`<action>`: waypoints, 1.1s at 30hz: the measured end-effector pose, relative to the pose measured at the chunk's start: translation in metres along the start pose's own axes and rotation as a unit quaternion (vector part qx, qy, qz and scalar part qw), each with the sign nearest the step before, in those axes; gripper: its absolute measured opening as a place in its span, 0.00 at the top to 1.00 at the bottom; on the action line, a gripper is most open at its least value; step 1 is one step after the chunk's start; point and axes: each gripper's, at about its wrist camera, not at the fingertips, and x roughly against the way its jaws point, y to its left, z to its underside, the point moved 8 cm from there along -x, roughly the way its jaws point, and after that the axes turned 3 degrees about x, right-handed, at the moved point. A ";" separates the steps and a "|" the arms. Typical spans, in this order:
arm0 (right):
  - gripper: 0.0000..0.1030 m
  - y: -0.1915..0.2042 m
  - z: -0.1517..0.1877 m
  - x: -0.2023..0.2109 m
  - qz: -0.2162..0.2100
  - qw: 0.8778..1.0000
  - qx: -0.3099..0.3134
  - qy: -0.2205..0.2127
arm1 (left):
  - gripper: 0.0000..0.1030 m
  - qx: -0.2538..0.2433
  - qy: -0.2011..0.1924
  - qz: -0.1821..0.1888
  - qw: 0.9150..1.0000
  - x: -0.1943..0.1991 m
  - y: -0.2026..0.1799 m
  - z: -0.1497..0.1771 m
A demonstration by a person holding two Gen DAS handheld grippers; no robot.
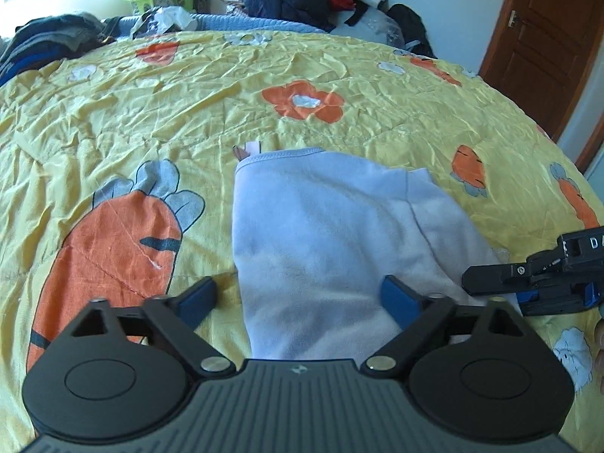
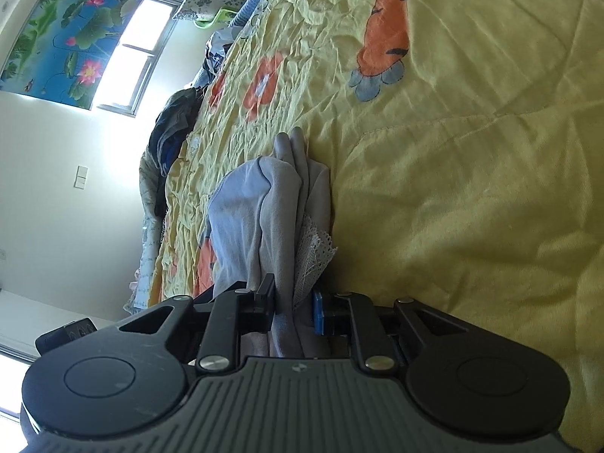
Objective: Fold small clothes
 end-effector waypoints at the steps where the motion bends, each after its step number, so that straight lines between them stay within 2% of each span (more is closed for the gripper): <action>1: 0.71 0.001 0.000 0.001 0.001 1.000 0.000 0.001 | 0.33 -0.002 -0.001 0.004 1.000 0.002 0.000 0.000; 3: 0.63 0.004 0.001 0.002 -0.003 1.000 0.001 0.002 | 0.42 0.002 0.004 0.017 1.000 0.005 -0.002 -0.002; 5: 0.57 0.008 0.002 0.004 -0.006 1.000 0.005 0.001 | 0.42 0.007 0.013 0.033 0.999 0.006 -0.001 -0.002; 9: 0.43 0.015 0.001 0.007 -0.018 1.000 0.004 0.002 | 0.26 0.060 0.036 0.112 0.991 0.012 0.008 -0.001; 11: 0.41 0.016 0.000 0.010 -0.028 1.000 -0.003 0.001 | 0.25 0.093 0.049 0.141 0.984 0.015 0.015 0.001; 14: 0.41 0.011 -0.004 0.012 -0.039 0.999 -0.020 0.002 | 0.26 0.158 0.070 0.185 0.967 0.012 0.029 -0.001; 17: 0.42 0.012 -0.002 0.008 -0.057 0.998 -0.023 0.016 | 0.27 0.248 0.094 0.217 0.940 0.006 0.044 -0.003; 18: 0.41 0.013 0.000 0.006 -0.059 0.998 -0.022 0.023 | 0.31 0.266 0.100 0.219 0.934 0.005 0.048 -0.002; 19: 0.41 0.016 0.002 0.004 -0.058 0.998 -0.014 0.026 | 0.37 0.269 0.102 0.214 0.933 0.005 0.048 -0.002; 23: 0.49 0.019 0.004 0.002 -0.049 0.998 0.001 0.031 | 0.49 0.228 0.100 0.190 0.950 0.008 0.041 0.002; 24: 0.55 0.019 0.005 0.002 -0.045 0.998 0.005 0.031 | 0.60 0.220 0.096 0.177 0.955 0.008 0.043 0.003; 25: 0.60 0.019 0.007 0.001 -0.038 0.999 0.006 0.029 | 0.77 0.215 0.096 0.163 0.958 0.007 0.044 0.004; 26: 0.78 0.016 0.008 0.000 -0.027 0.999 0.006 0.027 | 0.81 0.212 0.094 0.151 0.961 0.005 0.047 0.004; 28: 0.81 0.012 0.010 0.000 -0.016 1.000 0.016 0.012 | 0.85 0.192 0.086 0.141 0.967 0.004 0.046 0.002; 31: 0.81 0.022 0.016 0.001 -0.002 0.999 0.050 -0.003 | 0.88 0.095 0.054 0.086 0.990 0.013 0.028 -0.001; 33: 0.81 0.033 0.018 0.005 -0.007 0.998 0.065 -0.009 | 0.89 0.051 0.029 0.064 0.996 0.024 0.017 -0.004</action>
